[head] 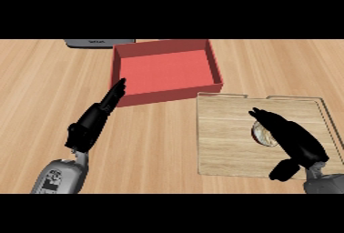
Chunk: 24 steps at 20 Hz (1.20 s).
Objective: Pick the cupcake from the tray and place it in the cardboard box
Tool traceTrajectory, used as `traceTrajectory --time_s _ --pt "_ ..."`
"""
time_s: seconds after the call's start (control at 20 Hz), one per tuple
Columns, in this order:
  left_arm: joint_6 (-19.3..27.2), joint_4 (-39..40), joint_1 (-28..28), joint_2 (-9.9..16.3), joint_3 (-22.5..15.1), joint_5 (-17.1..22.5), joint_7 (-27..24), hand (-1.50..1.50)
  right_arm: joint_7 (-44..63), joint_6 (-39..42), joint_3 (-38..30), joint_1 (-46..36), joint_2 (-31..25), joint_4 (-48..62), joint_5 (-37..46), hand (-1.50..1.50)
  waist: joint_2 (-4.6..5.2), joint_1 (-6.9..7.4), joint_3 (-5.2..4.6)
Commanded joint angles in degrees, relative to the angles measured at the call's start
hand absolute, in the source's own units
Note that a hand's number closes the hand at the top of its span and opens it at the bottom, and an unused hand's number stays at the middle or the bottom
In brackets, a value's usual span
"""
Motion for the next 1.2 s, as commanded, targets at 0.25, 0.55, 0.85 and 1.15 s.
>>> traceTrajectory --time_s 0.25,0.55,0.85,1.15 --pt "0.02 0.78 -2.01 -3.41 0.21 -2.05 1.8 0.0 -4.31 -5.85 -0.01 2.34 2.04 5.47 8.19 -1.5 0.02 -0.19 0.01" --pt "-0.48 -0.64 3.11 -3.44 -0.38 -4.07 -2.02 0.0 -4.62 -5.56 -0.32 -1.13 5.71 10.63 9.99 1.5 0.01 0.06 0.0" --pt "-0.72 -0.23 1.11 -4.12 0.49 -4.05 -0.98 0.0 -6.99 -7.6 -0.59 -4.19 5.61 13.21 13.07 1.5 0.04 0.07 0.01" --pt "-3.36 0.12 -1.02 -2.01 3.73 -1.7 0.07 0.0 -9.09 -14.15 -2.38 -2.3 5.2 10.55 15.31 1.5 -0.03 -0.14 0.0"
